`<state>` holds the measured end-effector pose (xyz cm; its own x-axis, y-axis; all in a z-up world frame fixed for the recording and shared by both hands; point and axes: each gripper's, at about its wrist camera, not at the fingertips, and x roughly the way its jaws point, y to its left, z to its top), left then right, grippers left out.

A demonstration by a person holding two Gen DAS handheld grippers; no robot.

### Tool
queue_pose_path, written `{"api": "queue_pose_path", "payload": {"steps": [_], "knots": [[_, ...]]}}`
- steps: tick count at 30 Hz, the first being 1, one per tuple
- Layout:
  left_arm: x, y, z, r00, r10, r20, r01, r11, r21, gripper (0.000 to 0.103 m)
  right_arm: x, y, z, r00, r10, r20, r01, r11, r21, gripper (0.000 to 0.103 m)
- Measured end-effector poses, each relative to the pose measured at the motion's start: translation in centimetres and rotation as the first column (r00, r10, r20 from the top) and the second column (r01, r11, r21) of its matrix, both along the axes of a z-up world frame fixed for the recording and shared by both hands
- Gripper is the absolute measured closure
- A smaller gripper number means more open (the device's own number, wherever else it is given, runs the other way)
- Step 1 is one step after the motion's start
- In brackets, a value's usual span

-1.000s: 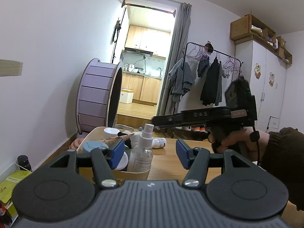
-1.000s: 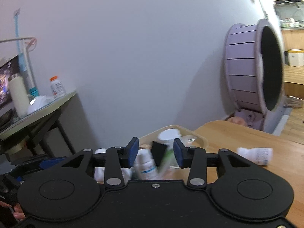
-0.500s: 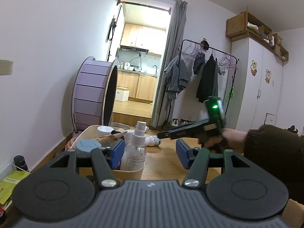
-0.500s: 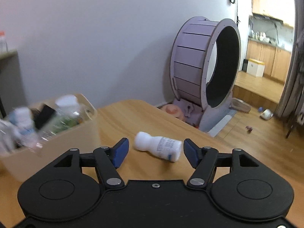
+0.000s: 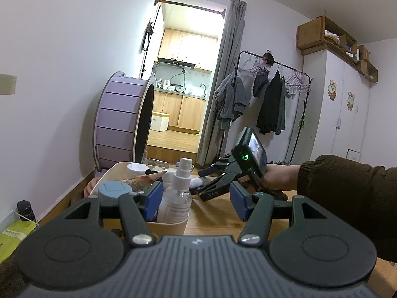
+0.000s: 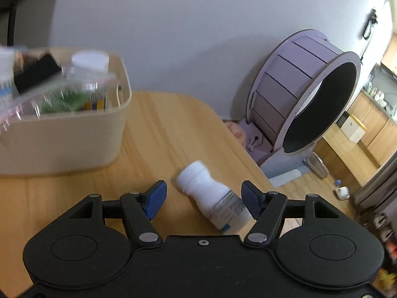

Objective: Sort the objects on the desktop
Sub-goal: 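Grasp the last lying white pill bottle with the right tool, then carry the pill bottle with the right tool into the basket and release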

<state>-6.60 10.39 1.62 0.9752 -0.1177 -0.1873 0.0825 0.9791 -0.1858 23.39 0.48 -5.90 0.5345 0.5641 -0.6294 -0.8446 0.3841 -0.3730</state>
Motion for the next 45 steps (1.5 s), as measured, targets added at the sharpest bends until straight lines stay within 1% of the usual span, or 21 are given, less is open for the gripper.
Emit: {"api": "queue_pose_path", "payload": {"steps": [2, 3, 4, 8, 11, 13, 15, 17, 19, 21, 23, 25, 33, 35, 36, 37, 40, 42, 43, 44, 45], "knots": [[0.0, 0.0, 0.0, 1.000, 0.001, -0.001, -0.001, 1.000, 0.004, 0.044, -0.1, 0.1, 0.3, 0.999, 0.002, -0.044, -0.003, 1.000, -0.007, 0.051], [0.0, 0.0, 0.0, 1.000, 0.001, -0.002, -0.001, 1.000, 0.004, 0.044, -0.1, 0.1, 0.4, 0.998, 0.003, -0.064, -0.004, 1.000, -0.011, 0.067], [0.0, -0.1, 0.0, 1.000, 0.001, -0.003, -0.001, 1.000, 0.003, 0.044, -0.3, 0.0, 0.5, 0.997, 0.001, -0.078, -0.003, 1.000, -0.017, 0.069], [-0.1, 0.2, 0.0, 1.000, 0.001, 0.001, -0.001, 1.000, -0.002, 0.044, -0.9, -1.4, 0.8, 0.990, -0.047, -0.129, 0.047, 0.999, -0.003, 0.070], [-0.2, 0.3, 0.0, 1.000, 0.003, 0.004, -0.003, 1.000, -0.004, 0.044, -1.7, -3.5, 1.8, 0.979, -0.085, -0.185, 0.102, 0.991, 0.086, 0.070], [-0.3, 0.4, 0.1, 1.000, 0.005, 0.006, -0.005, 1.000, -0.011, 0.044, -2.2, -5.3, 2.8, 0.968, -0.101, -0.228, 0.141, 0.975, 0.170, 0.070], [-0.4, 0.6, 0.1, 1.000, 0.006, 0.010, -0.006, 1.000, -0.015, 0.044, -3.0, -6.9, 4.2, 0.960, -0.081, -0.269, 0.155, 0.952, 0.264, 0.070], [-0.5, 0.6, 0.2, 1.000, 0.008, 0.015, -0.008, 1.000, -0.016, 0.044, -3.8, -7.8, 5.6, 0.951, -0.041, -0.307, 0.152, 0.926, 0.347, 0.070], [-0.7, 0.7, 0.2, 1.000, 0.011, 0.019, -0.010, 1.000, -0.019, 0.044, -4.6, -7.9, 7.0, 0.940, 0.026, -0.340, 0.129, 0.896, 0.425, 0.070], [-1.0, 0.7, 0.2, 1.000, 0.014, 0.021, -0.013, 1.000, -0.020, 0.044, -5.3, -7.1, 8.1, 0.931, 0.085, -0.354, 0.099, 0.876, 0.471, 0.070], [-1.1, 0.8, 0.1, 1.000, 0.017, 0.023, -0.016, 1.000, -0.018, 0.044, -5.7, -5.6, 8.7, 0.926, 0.131, -0.355, 0.065, 0.869, 0.491, 0.070], [-1.2, 0.8, 0.1, 1.000, 0.019, 0.024, -0.018, 1.000, -0.019, 0.044, -5.7, -3.9, 8.8, 0.922, 0.162, -0.353, 0.034, 0.872, 0.488, 0.069], [-1.4, 1.0, 0.2, 0.999, 0.022, 0.023, -0.022, 0.999, -0.024, 0.044, -3.9, 2.6, 8.2, 0.889, 0.223, -0.400, -0.030, 0.900, 0.434, 0.069], [-1.4, 1.0, 0.3, 0.999, 0.024, 0.021, -0.023, 0.999, -0.026, 0.044, -4.4, 3.3, 7.9, 0.883, 0.226, -0.411, -0.035, 0.906, 0.422, 0.064], [-1.4, 0.9, 0.3, 0.999, 0.025, 0.020, -0.024, 0.999, -0.027, 0.044, -4.7, 3.5, 7.8, 0.883, 0.223, -0.413, -0.036, 0.909, 0.414, 0.054], [-1.4, 0.9, 0.3, 1.000, 0.026, 0.018, -0.025, 0.999, -0.028, 0.044, -4.9, 3.4, 7.5, 0.888, 0.212, -0.408, -0.029, 0.911, 0.411, 0.051], [-1.4, 0.7, 0.4, 0.999, 0.028, 0.016, -0.028, 0.999, -0.025, 0.044, -5.0, 2.1, 7.5, 0.895, 0.188, -0.404, 0.004, 0.903, 0.430, 0.051], [-1.5, 0.7, 0.4, 0.999, 0.033, 0.012, -0.033, 0.999, -0.022, 0.044, -5.0, 0.5, 7.9, 0.906, 0.152, -0.396, 0.045, 0.894, 0.446, 0.051], [-1.5, 0.6, 0.5, 0.999, 0.037, 0.011, -0.037, 0.999, -0.021, 0.042, -5.1, -0.5, 8.1, 0.911, 0.138, -0.390, 0.062, 0.886, 0.460, 0.049], [-1.5, 0.5, 0.5, 0.999, 0.041, 0.009, -0.041, 0.999, -0.020, 0.038, -5.2, -1.7, 8.4, 0.914, 0.127, -0.386, 0.079, 0.876, 0.476, 0.048], [-1.6, 0.5, 0.5, 0.999, 0.045, 0.007, -0.045, 0.999, -0.018, 0.036, -5.7, -2.9, 8.7, 0.917, 0.115, -0.381, 0.096, 0.865, 0.493, 0.045]]}}
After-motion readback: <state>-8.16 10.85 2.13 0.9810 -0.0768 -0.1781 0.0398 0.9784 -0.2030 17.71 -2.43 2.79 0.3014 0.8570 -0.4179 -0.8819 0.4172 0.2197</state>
